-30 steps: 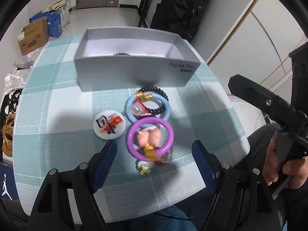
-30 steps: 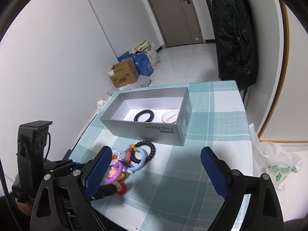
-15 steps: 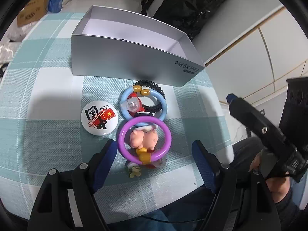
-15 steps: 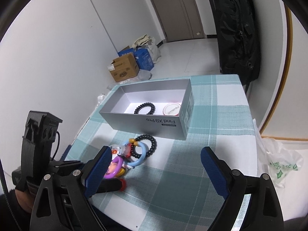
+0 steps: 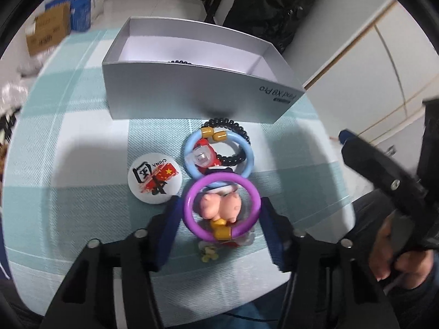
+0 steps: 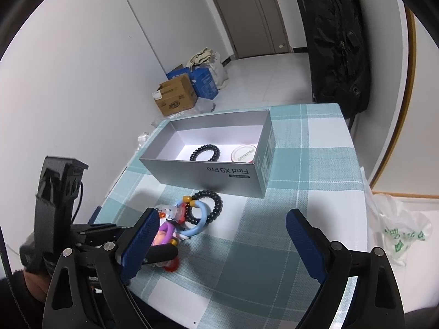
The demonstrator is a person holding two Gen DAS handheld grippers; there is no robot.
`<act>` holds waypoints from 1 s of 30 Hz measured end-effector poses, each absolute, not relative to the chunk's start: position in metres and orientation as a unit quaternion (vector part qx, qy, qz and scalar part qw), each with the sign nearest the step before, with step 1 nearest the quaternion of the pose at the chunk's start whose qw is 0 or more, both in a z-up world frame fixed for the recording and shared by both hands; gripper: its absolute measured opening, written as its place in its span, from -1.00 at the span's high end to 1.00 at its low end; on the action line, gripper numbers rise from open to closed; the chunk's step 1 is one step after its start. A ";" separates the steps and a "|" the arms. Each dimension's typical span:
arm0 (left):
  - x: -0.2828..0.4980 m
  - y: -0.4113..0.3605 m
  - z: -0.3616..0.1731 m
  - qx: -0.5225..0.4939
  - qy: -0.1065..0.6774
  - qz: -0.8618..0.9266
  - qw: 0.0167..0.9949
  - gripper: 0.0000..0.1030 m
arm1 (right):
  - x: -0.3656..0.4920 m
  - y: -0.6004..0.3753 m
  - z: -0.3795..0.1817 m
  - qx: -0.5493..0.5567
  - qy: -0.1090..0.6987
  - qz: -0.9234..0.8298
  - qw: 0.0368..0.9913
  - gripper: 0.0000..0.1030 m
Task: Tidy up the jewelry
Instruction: 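Grasp the purple ring with pig charm using the left gripper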
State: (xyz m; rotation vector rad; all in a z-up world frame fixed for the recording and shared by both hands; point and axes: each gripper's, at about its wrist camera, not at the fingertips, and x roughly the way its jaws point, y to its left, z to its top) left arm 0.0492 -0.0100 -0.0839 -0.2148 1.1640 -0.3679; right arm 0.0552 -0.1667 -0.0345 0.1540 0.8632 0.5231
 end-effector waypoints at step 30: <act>0.039 0.038 -0.036 -0.193 0.471 -0.204 0.836 0.12 | 0.048 -0.151 -0.050 0.060 0.443 0.255 0.857 -0.82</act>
